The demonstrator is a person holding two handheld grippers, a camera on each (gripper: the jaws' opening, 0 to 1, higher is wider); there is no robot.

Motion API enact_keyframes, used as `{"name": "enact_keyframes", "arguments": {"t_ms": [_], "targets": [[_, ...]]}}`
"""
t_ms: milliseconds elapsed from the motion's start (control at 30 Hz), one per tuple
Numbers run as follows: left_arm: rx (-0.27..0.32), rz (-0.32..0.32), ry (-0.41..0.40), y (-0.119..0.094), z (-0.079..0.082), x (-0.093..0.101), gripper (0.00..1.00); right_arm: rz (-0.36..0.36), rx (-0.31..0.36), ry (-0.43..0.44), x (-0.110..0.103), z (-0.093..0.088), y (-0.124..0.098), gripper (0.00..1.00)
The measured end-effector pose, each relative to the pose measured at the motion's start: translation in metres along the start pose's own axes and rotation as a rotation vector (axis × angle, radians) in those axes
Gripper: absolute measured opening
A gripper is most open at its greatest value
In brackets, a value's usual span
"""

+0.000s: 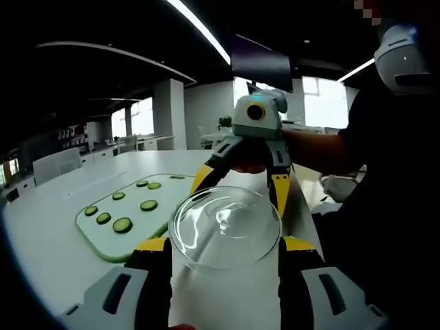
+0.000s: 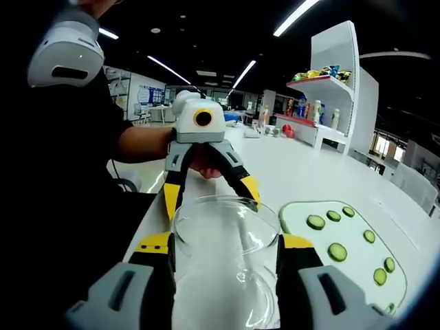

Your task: Open the petri dish lid, add cucumber slices into the petri dish, and close the lid

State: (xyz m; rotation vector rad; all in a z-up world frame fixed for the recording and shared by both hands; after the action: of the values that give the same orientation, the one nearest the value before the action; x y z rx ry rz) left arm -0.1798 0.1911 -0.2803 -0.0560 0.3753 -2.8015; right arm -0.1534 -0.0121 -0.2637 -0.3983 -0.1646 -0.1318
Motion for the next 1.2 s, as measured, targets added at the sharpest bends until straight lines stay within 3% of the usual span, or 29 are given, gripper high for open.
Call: {"name": "enact_keyframes", "arguments": {"t_ms": [500, 1200], "targets": [[-0.020, 0.067, -0.018, -0.037, -0.014, -0.006, 0.62, 0.067, -0.014, -0.022, 0.003, 0.012, 0.045, 0.59], [-0.097, 0.077, -0.015, -0.038, -0.023, -0.015, 0.62, 0.089, -0.084, -0.004, 0.008, 0.005, 0.061, 0.59]]}}
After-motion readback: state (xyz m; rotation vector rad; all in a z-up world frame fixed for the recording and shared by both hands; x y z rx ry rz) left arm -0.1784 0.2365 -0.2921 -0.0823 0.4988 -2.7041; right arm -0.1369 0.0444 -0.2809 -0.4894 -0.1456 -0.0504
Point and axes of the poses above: the point that each gripper's makers call its tool centre point, and the gripper's own axes: y roughly forward along the fingers, x roughly to its right, z roughly out of its top, the point moved 10 cm from there along -y, roughly backward along the fingers, and after that the axes turned 2 degrees about -y, right-handed, at the moved point
